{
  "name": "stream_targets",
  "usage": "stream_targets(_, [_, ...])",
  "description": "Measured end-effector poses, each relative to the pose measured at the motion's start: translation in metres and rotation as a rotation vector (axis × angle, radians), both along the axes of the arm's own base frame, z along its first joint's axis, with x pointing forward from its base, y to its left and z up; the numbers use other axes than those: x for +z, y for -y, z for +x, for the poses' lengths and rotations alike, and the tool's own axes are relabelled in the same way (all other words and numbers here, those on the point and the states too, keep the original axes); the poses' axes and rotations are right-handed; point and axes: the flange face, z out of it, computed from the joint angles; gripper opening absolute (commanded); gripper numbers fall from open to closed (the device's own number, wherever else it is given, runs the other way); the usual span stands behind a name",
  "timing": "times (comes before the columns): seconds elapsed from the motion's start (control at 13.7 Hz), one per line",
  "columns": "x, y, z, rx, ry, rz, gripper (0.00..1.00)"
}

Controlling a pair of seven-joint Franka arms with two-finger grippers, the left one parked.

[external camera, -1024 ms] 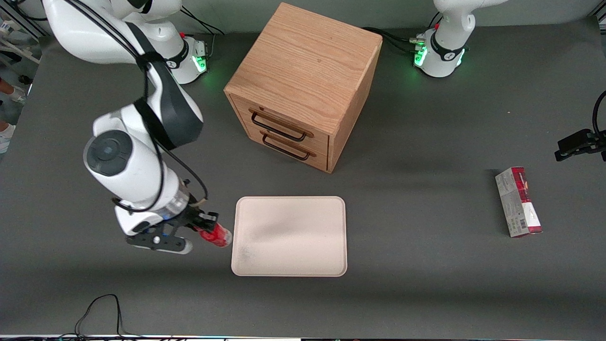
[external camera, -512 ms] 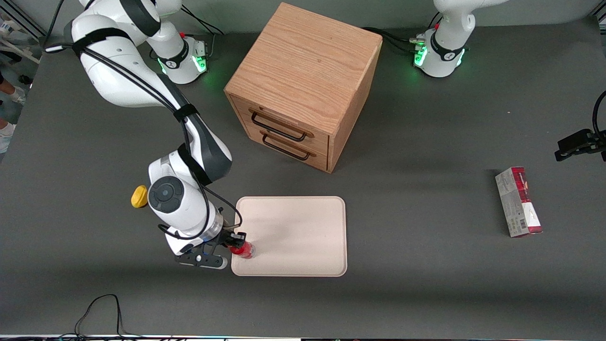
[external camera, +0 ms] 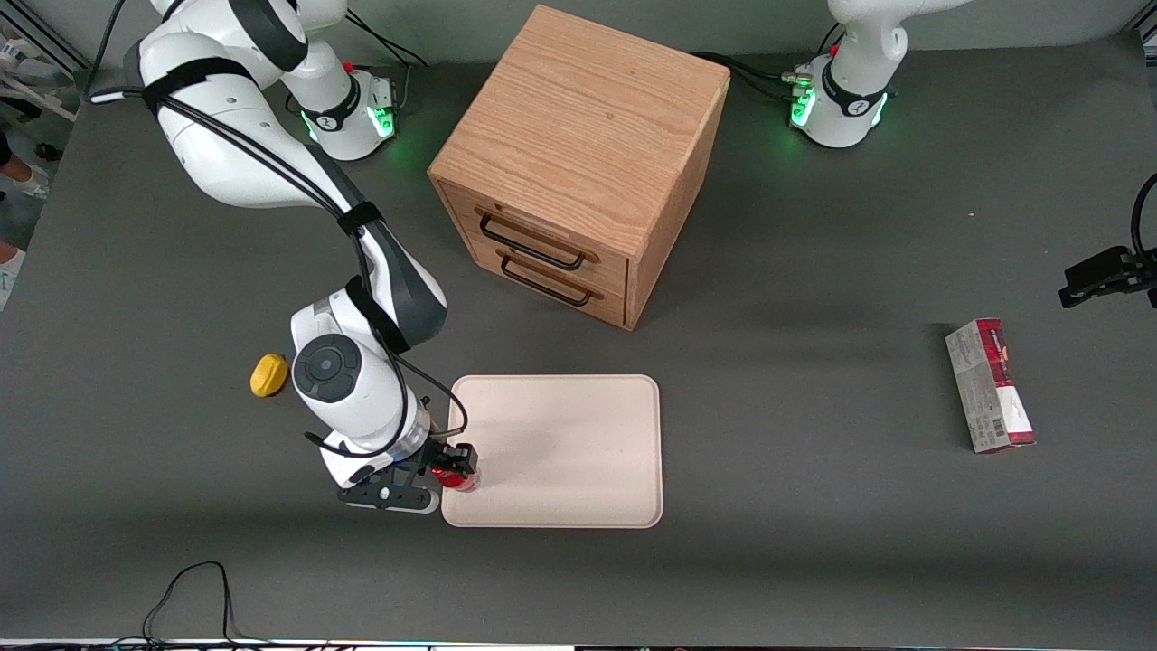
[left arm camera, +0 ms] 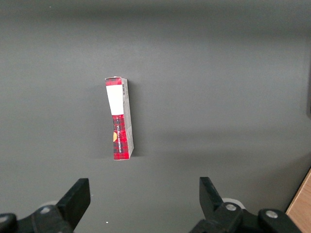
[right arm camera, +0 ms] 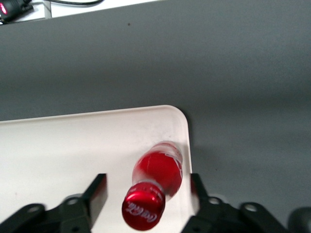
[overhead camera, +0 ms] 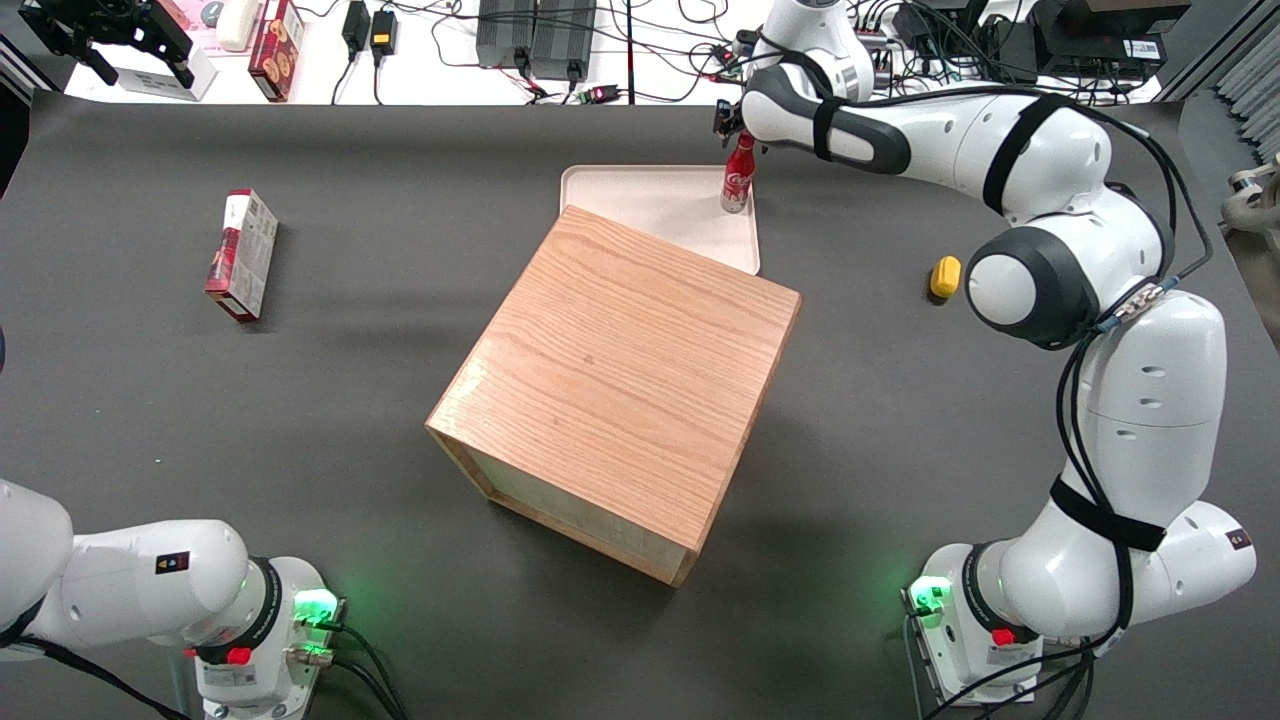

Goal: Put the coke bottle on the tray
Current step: 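Open the right gripper and withdraw it away from the tray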

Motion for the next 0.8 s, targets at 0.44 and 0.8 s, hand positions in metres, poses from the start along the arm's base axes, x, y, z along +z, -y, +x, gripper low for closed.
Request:
stream_targets(0.44, [0.081, 0.019, -0.015, 0.008, 0.01, -0.06, 1.0])
stream_targets(0.8, [0.164, 0.163, -0.057, 0.108, -0.108, -0.128, 1.0])
